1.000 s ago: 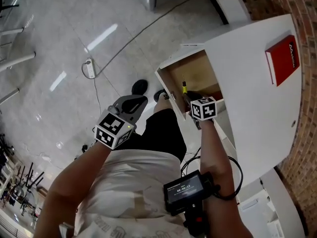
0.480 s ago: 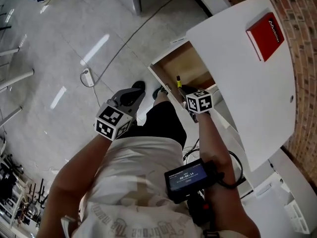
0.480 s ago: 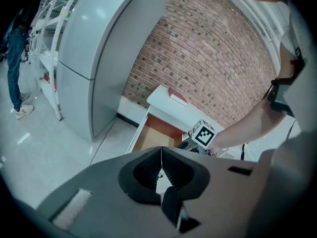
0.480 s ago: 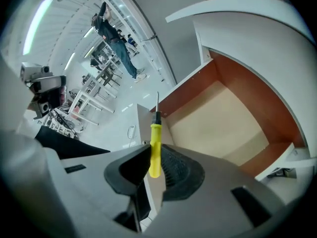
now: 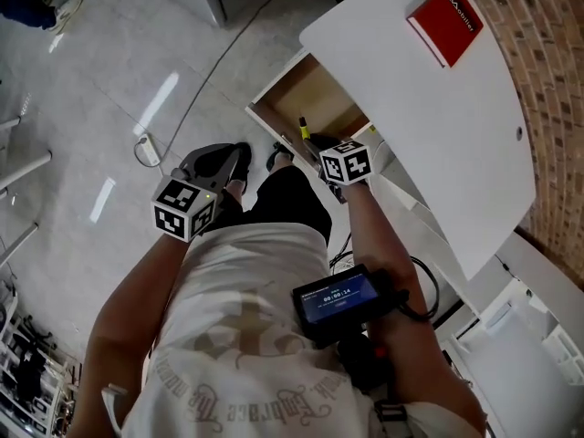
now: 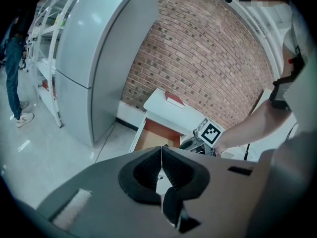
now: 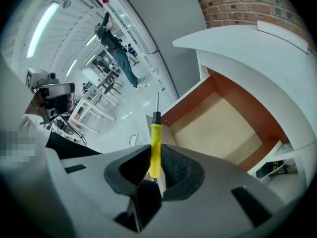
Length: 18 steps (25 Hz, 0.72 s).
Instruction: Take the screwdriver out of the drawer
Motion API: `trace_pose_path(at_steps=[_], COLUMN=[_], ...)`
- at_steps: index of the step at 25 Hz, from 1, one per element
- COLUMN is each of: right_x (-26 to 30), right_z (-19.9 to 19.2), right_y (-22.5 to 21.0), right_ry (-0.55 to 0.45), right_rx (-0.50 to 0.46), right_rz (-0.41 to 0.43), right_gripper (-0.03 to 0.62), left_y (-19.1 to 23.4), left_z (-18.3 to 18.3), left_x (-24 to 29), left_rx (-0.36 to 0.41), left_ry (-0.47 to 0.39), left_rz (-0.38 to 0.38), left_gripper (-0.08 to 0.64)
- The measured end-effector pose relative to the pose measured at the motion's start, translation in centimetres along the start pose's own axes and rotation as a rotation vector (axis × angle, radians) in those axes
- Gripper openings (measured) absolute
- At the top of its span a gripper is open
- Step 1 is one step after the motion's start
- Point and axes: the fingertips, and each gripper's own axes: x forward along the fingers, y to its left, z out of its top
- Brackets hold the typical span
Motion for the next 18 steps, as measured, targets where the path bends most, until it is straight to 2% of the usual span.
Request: trace_pose_path(at_steps=[18], right_x=[-5.5], right_z=[1.2], right_y=[3.3], right_ry=[-0.163], right_rx=[0.023], right_rz=[-0.024], right_gripper=[0.055], left_y=[-2.0], left_z=[2.3], left_x=[-2.4], left_rx=[0.06], left_ry=[-0.048], left_rz=[-0.015], left_gripper=[0.008])
